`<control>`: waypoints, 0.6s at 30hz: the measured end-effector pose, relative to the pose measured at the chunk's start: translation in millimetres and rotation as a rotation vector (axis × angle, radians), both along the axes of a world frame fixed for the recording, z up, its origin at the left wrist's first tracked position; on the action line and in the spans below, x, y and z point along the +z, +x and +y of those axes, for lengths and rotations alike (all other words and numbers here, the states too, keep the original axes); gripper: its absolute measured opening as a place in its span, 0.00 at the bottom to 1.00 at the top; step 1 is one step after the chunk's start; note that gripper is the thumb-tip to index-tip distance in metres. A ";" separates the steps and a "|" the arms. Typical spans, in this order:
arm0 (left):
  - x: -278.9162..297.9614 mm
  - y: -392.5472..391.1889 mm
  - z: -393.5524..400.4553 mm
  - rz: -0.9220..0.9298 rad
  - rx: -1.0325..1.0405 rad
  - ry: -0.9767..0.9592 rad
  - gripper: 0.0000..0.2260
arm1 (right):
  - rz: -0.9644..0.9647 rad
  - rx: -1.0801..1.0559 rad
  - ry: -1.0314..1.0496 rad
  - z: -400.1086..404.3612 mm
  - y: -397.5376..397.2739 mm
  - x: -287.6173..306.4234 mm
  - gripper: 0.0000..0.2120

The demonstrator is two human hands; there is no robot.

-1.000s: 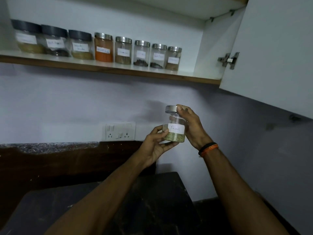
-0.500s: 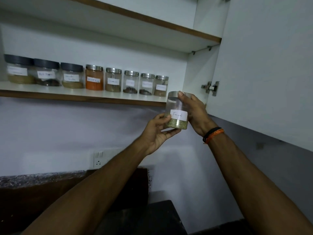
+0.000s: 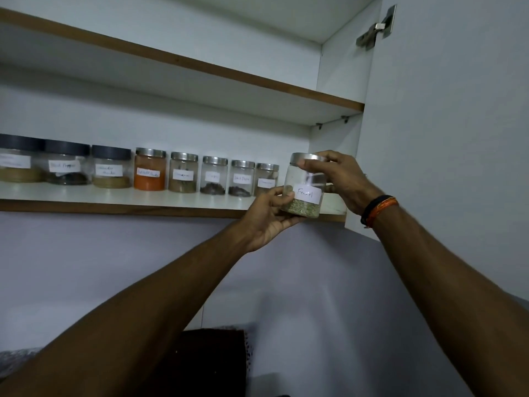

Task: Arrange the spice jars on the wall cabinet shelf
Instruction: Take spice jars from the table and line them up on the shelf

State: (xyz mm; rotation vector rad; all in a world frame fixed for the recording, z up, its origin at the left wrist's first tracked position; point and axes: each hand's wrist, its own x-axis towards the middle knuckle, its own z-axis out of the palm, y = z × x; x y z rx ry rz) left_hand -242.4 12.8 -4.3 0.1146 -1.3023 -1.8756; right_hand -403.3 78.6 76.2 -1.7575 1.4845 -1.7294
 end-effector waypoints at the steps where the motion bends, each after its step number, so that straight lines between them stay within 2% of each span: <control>1: 4.2 -1.8 -3.6 -0.006 0.000 -0.010 0.18 | -0.001 -0.011 -0.015 -3.8 -1.3 2.5 0.21; 4: 17.5 -7.8 -18.8 -0.051 0.022 -0.059 0.14 | -0.027 -0.039 -0.063 -17.5 -7.5 9.8 0.21; 7: 27.5 -10.3 -34.8 -0.182 0.057 -0.185 0.16 | -0.029 -0.074 -0.082 -31.9 -13.8 14.3 0.20; 9: 32.9 -12.9 -43.5 -0.368 0.194 -0.407 0.15 | -0.014 -0.102 -0.077 -42.5 -20.3 16.3 0.20; 12: 36.8 -12.3 -61.2 -0.781 0.476 -0.959 0.23 | -0.006 -0.144 -0.069 -57.7 -31.1 17.2 0.21; 14: 35.0 -11.5 -73.6 -1.056 0.498 -1.253 0.26 | -0.009 -0.164 -0.069 -69.2 -39.8 16.6 0.21; 16: 30.5 -13.5 -84.0 -1.242 0.467 -1.394 0.25 | -0.004 -0.186 -0.052 -80.8 -48.1 13.9 0.21; 18: 28.0 -18.1 -90.9 -1.343 0.457 -1.450 0.27 | -0.002 -0.211 -0.032 -93.7 -56.2 10.2 0.21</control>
